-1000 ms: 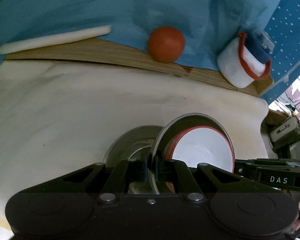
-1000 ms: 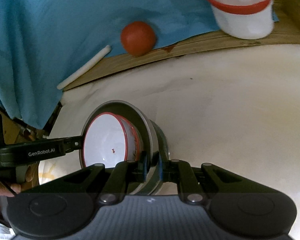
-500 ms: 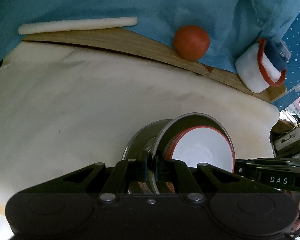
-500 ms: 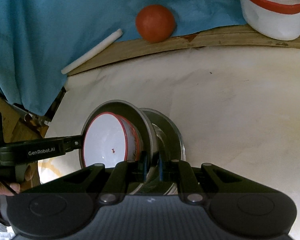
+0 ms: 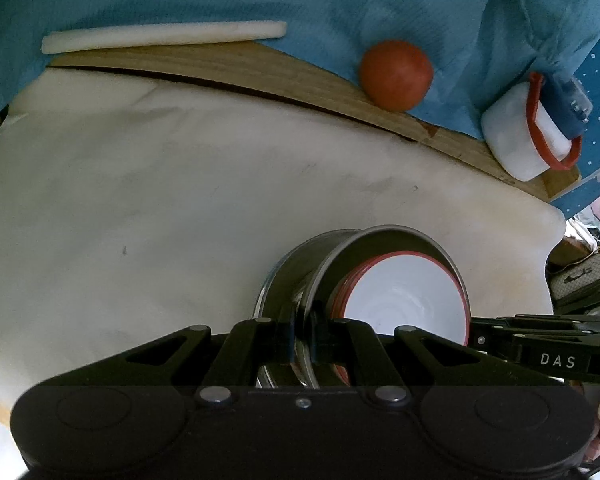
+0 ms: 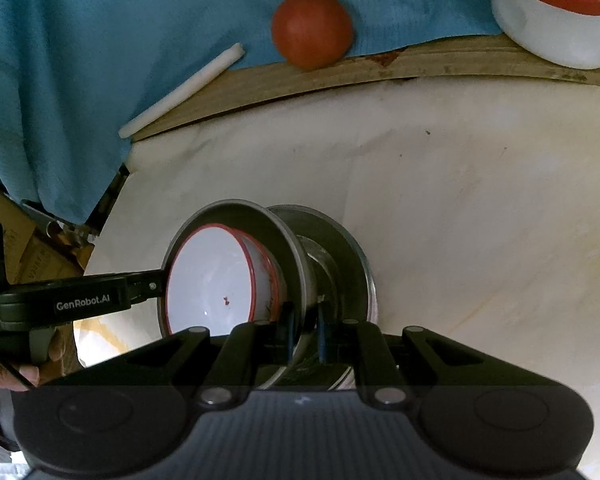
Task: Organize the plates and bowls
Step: 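Lower the nested bowls onto the logo plate with both grippers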
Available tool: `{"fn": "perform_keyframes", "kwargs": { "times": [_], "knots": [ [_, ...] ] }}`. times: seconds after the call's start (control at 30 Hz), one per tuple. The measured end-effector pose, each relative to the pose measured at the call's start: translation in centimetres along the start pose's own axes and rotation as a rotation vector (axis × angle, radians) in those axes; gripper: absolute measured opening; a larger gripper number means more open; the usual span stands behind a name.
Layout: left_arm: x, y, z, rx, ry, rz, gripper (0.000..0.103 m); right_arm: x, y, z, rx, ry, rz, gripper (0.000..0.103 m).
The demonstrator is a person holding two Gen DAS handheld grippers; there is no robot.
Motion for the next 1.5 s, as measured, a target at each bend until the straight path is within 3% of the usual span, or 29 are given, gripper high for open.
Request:
{"fn": "perform_keyframes", "kwargs": {
  "times": [1.5],
  "knots": [
    [0.2, 0.4, 1.6, 0.003, -0.045, 0.0, 0.006, 0.2, 0.8, 0.9, -0.01, -0.033, 0.045, 0.013]
  ]
}}
Point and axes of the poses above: each gripper's, at about its wrist camera, not at the fingertips, and z roughly the way its jaws point, y to its right, x to its top, the point moved 5 cm from there along z, roughly the way its jaws point, and after that the axes turned 12 degrees about x, right-handed, at the moved point
